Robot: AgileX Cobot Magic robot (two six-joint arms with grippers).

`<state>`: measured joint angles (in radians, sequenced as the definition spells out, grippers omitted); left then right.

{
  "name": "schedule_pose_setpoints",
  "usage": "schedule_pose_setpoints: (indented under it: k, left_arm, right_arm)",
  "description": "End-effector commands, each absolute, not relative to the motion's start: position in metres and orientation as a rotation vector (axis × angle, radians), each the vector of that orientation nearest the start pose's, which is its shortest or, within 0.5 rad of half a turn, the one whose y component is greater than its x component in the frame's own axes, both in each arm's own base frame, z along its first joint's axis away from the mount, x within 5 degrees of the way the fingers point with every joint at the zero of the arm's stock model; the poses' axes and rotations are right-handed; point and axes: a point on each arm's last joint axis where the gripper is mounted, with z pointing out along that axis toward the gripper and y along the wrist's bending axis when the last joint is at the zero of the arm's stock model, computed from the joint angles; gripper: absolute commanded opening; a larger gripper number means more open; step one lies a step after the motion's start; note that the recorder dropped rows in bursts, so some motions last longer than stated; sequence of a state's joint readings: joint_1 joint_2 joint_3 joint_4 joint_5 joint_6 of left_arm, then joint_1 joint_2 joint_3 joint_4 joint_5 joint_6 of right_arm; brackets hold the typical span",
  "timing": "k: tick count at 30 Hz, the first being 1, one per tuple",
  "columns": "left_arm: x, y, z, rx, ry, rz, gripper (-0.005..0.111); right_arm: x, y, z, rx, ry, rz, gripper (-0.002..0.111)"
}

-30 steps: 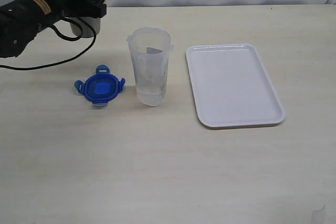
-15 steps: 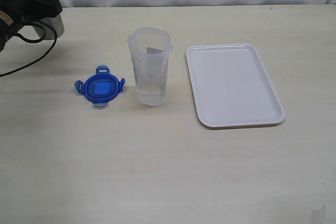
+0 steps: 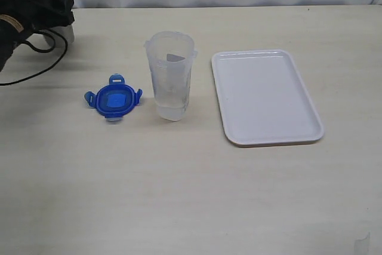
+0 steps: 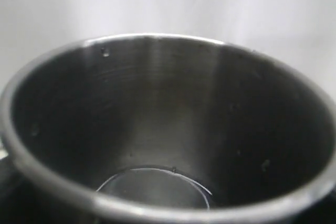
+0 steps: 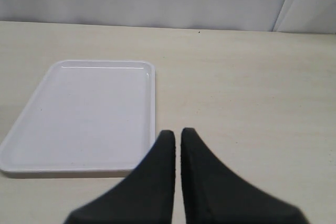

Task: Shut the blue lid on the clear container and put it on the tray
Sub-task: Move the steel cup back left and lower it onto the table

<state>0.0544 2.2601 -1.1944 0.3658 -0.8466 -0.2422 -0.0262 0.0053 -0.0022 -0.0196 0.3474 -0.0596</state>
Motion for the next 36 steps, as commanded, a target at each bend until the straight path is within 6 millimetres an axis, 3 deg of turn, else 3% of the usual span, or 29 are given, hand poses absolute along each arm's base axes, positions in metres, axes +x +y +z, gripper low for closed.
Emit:
schedule_pose_setpoints:
  k: [1,9,23,27,34,36]
  left_arm:
    - [0.458,0.000,0.098,0.156,1.660,-0.208,0.000]
    - [0.457,-0.001,0.082,0.154,1.677,-0.218,0.000]
    - [0.457,0.003,0.078,0.157,1.719,-0.184,0.003]
    - [0.457,0.003,0.076,0.157,1.739,-0.180,0.026]
    - [0.457,0.004,0.076,0.143,1.741,-0.174,0.085]
    - [0.457,0.006,0.075,0.108,1.754,-0.167,0.089]
  right_arm:
    - [0.053,-0.002,0.182,-0.035,1.826,-0.080,0.004]
    - [0.053,-0.002,0.182,-0.035,1.826,-0.080,0.004]
    - [0.053,-0.002,0.182,-0.035,1.826,-0.080,0.004]
    - [0.053,-0.002,0.182,-0.035,1.826,-0.080,0.004]
    - [0.053,-0.002,0.182,-0.035,1.826,-0.080,0.004]
    - [0.053,-0.002,0.182,-0.035,1.826,-0.080,0.004]
